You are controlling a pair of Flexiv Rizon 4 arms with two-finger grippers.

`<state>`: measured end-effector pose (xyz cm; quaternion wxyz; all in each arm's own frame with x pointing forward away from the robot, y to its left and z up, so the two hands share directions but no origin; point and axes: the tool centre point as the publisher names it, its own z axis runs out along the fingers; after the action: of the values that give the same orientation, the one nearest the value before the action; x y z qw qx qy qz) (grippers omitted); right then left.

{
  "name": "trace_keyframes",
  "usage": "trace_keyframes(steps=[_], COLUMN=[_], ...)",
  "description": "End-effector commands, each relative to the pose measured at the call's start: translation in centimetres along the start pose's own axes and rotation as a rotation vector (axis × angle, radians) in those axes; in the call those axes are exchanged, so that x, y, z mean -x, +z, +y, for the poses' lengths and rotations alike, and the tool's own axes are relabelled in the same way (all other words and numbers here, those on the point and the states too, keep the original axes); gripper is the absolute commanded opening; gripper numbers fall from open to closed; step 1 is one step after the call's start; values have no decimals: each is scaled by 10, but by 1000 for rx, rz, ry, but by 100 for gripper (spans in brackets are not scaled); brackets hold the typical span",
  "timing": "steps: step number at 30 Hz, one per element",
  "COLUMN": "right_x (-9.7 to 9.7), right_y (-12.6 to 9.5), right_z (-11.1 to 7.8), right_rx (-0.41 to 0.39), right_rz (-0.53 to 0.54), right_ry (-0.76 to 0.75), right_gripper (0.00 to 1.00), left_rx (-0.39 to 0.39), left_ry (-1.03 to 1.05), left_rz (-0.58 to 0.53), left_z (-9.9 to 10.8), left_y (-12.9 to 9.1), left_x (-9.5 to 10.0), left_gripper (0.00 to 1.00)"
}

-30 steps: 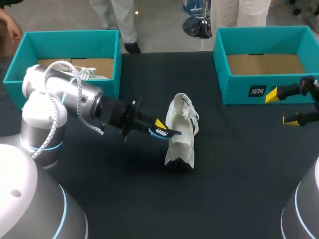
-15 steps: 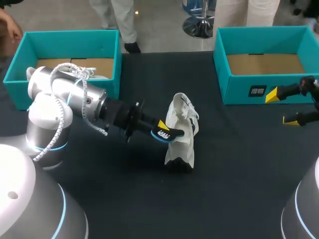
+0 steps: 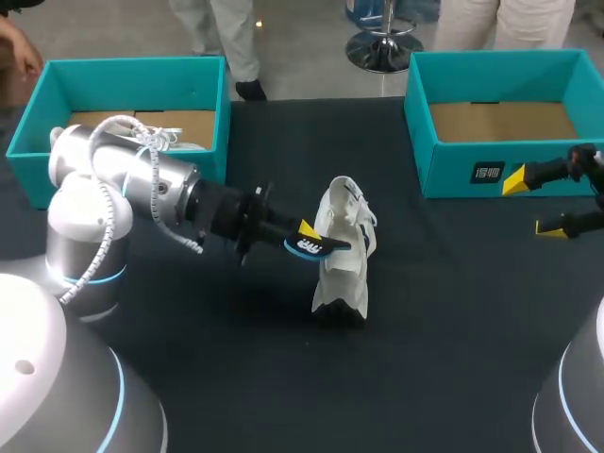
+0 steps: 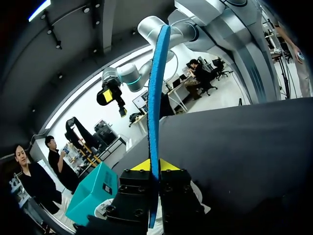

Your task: Take the shoe out of the shoebox, open the shoe tongue, remove and reinsert the insole, then place the shoe into the shoebox

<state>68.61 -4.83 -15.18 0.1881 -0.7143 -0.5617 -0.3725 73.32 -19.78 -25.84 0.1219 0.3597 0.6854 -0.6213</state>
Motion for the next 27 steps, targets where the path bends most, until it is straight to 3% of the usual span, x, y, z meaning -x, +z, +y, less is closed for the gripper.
trace_keyframes(steps=[1, 18, 27], right_x=[0, 0, 0], right_y=[0, 0, 0], right_z=[-2, -2, -2], right_rx=[3, 3, 3], right_rz=[-2, -2, -2], right_ry=[1, 1, 1], right_gripper=[100, 100, 100], left_rx=[-2, 1, -11], left_ry=[1, -30, -20], left_rz=[0, 37, 25], left_z=[0, 15, 6], left_y=[3, 17, 18], left_x=[0, -6, -4], left_gripper=[0, 0, 0])
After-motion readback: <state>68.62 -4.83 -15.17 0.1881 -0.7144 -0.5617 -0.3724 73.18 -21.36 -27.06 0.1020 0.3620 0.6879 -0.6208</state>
